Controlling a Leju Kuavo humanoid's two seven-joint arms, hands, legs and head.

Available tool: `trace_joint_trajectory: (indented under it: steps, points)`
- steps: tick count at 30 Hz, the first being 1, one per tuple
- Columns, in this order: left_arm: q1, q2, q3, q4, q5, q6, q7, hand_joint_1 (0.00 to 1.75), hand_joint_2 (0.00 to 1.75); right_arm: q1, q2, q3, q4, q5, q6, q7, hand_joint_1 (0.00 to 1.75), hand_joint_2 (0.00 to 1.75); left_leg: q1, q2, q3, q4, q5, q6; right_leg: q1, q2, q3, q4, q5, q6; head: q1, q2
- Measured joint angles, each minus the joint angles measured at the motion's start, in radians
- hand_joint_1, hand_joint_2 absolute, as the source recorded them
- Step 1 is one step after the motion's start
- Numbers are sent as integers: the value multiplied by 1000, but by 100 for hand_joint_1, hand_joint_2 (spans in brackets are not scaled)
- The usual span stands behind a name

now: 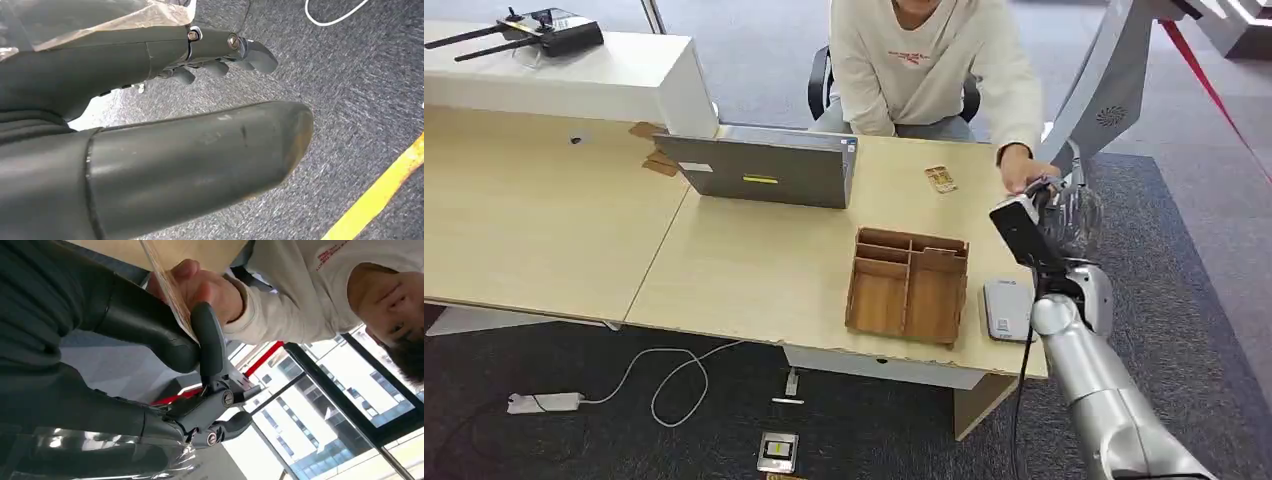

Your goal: Pass the card to the sensor for recognition and then transmit it.

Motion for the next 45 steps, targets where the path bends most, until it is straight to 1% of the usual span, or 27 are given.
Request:
trace_joint_trajectory:
  steps: [8,14,16,19,22,26,29,34,45]
  points:
    - [0,0,0,0,0,0,1,0,0,0,-1,0,0,-5,-2,0,175,175,0,0,0,0,0,0,0,0,0,0,0,0,0,0]
    - [0,0,0,0,0,0,3,0,0,0,-18,0,0,-28,-3,1,175,175,0,0,0,0,0,0,0,0,0,0,0,0,0,0]
    - [0,0,0,0,0,1,3,0,0,0,-23,-1,-2,-43,-3,14,175,175,0,0,0,0,0,0,0,0,0,0,0,0,0,0]
    - [1,0,0,0,0,3,4,0,0,1,-42,-9,-10,-66,7,50,175,175,0,0,0,0,0,0,0,0,0,0,0,0,0,0]
    - [2,0,0,0,0,6,7,0,0,10,-76,-27,-16,-71,13,88,175,175,0,0,0,0,0,0,0,0,0,-1,0,0,0,0]
    - [4,0,0,0,0,6,11,0,0,53,-119,-51,-24,-64,28,105,175,175,0,0,0,1,0,0,0,0,0,-1,0,0,0,0]
    - [5,0,0,0,13,12,12,0,0,92,-140,-63,-22,-38,60,109,175,175,0,0,0,0,0,0,0,0,0,-1,0,0,0,0]
    - [11,0,2,0,21,23,11,0,0,129,-154,-66,11,-1,95,122,175,175,0,0,0,0,0,0,0,0,0,-1,0,0,0,0]
    - [16,0,2,0,27,24,14,0,0,160,-169,-67,86,10,113,126,175,175,0,0,0,0,0,0,0,0,0,-1,0,0,0,0]
